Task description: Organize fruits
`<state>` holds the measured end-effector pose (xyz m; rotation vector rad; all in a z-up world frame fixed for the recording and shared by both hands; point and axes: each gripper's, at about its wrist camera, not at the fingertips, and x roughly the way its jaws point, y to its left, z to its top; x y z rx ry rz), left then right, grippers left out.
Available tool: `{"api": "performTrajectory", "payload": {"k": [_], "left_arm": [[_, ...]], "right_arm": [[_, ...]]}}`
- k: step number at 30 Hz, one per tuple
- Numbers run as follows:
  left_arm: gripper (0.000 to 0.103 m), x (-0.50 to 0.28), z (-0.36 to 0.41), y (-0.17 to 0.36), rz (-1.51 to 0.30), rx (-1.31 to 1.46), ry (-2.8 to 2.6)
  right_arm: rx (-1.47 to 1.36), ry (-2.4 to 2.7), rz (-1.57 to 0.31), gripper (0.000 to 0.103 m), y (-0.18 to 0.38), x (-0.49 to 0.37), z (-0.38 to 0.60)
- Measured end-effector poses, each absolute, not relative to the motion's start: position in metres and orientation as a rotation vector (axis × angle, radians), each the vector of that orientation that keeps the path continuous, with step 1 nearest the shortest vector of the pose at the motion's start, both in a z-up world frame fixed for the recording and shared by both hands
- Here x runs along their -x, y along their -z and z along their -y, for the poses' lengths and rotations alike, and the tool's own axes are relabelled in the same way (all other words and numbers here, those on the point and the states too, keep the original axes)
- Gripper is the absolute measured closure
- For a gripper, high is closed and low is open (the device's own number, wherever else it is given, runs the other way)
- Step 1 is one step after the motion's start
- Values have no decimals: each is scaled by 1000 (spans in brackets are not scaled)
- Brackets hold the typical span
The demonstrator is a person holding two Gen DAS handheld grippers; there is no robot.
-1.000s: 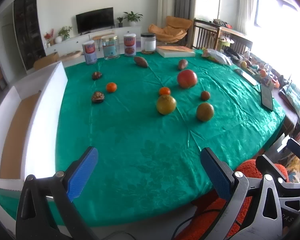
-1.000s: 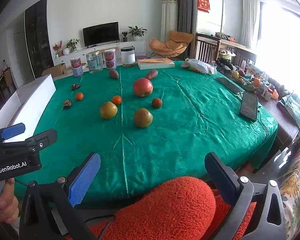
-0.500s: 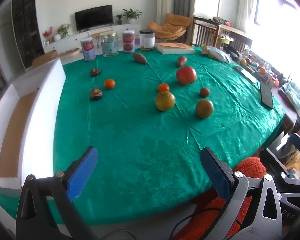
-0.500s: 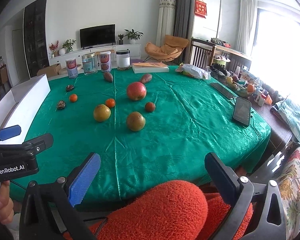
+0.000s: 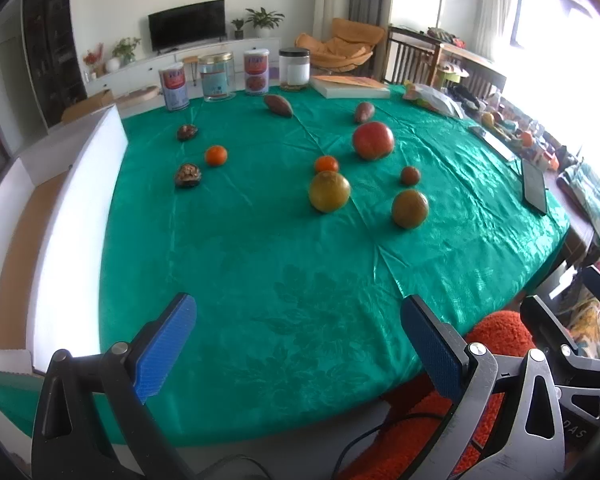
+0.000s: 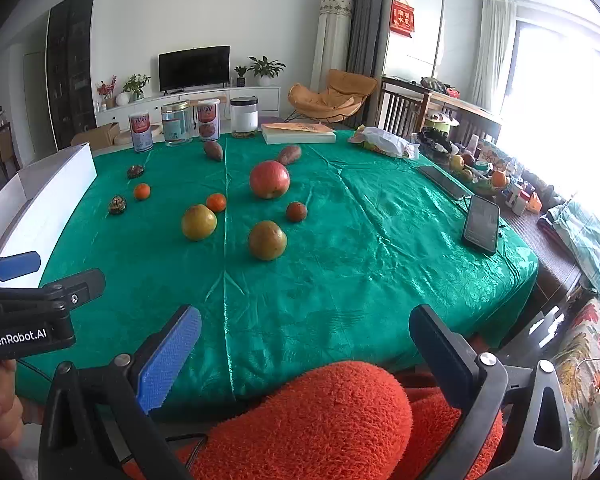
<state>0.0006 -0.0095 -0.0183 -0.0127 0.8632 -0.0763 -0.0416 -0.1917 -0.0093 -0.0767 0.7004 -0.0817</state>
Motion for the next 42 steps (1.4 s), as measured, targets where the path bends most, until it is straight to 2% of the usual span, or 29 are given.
{"api": "performTrajectory", "payload": {"k": [42], "left_arm": [[1, -2, 11, 22, -876, 15, 74]], "right_arm": [[78, 74, -703, 0, 13, 39, 196]]}}
